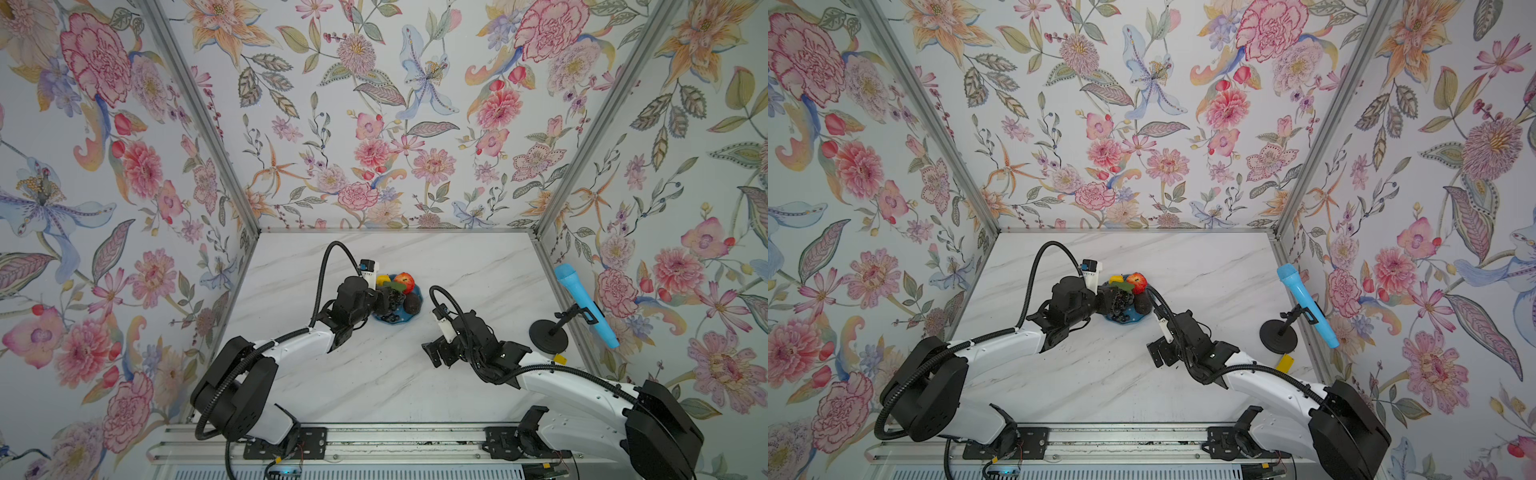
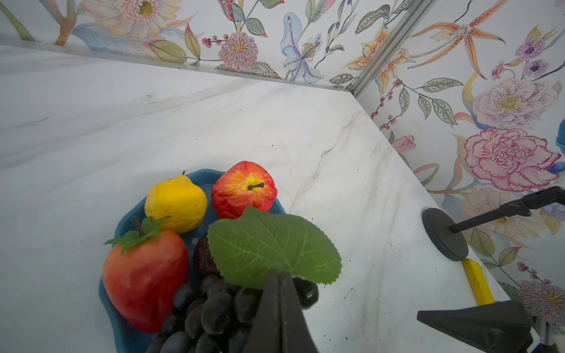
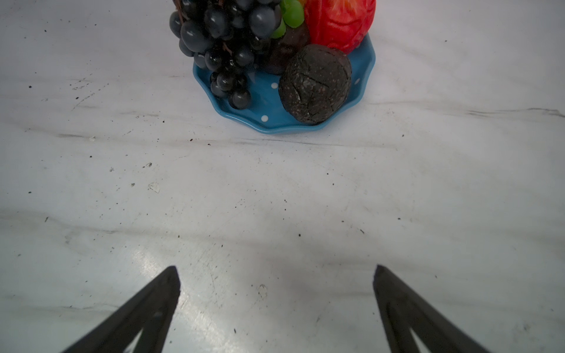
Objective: Arrange fruit in a fruit bowl
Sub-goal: Place the fruits in the fruit bowl.
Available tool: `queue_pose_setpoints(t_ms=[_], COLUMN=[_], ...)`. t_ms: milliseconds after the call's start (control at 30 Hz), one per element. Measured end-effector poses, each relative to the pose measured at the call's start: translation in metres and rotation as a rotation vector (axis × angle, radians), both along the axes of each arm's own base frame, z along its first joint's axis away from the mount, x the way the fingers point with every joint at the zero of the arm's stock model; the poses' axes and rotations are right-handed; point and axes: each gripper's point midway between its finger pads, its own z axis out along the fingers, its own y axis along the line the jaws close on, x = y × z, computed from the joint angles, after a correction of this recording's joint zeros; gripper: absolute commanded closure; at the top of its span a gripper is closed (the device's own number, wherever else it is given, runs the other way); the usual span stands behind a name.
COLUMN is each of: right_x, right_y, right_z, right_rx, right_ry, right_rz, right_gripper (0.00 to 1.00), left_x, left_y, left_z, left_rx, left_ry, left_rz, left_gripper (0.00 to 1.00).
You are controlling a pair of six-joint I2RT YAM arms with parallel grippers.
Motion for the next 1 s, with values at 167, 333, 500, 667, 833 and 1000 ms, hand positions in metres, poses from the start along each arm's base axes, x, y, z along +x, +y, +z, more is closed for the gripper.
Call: queue_pose_setpoints(t_ms=[167,333,500,667,833,1000], right_x=[0.001,0.001,0.002,0.001,0.001,0.001], right_y=[0.0,0.0,0.0,0.0,0.001,0.002], right_z=[-0.001,-0.005,-0.006,-0.007,-0.007,-0.008], right_rx=[0.0,-0.011,-0.01,-0.011,-0.009,-0.008], right_ry=[0.001,0.011,0.01,0.015,0.017,0.017], right_rz=[-0.003,-0.004,-0.004,-0.002,0.001,0.002], right_gripper=[0.0,0.0,0.0,0.0,0.0,0.0], left_x=[0.001,-0.001,0.002,0.003,0.007,0.011], left_y=[0.001,-0.01,-0.019,-0.024,-0.031,-0.042], left_z=[-0.003,-0.009,-0.013,-0.025,-0.026,-0.026], left_rx=[0.01,0.01,0.013,0.026,0.024,0.034], left_ry=[-0.002,0.018,0.024,0.054,0.059,0.061], left_rz=[-0.006,-0.064,-0.104,-0.122,-0.14,-0.161], left_gripper=[1.0,1.0,1.0,1.0,1.0,0.99])
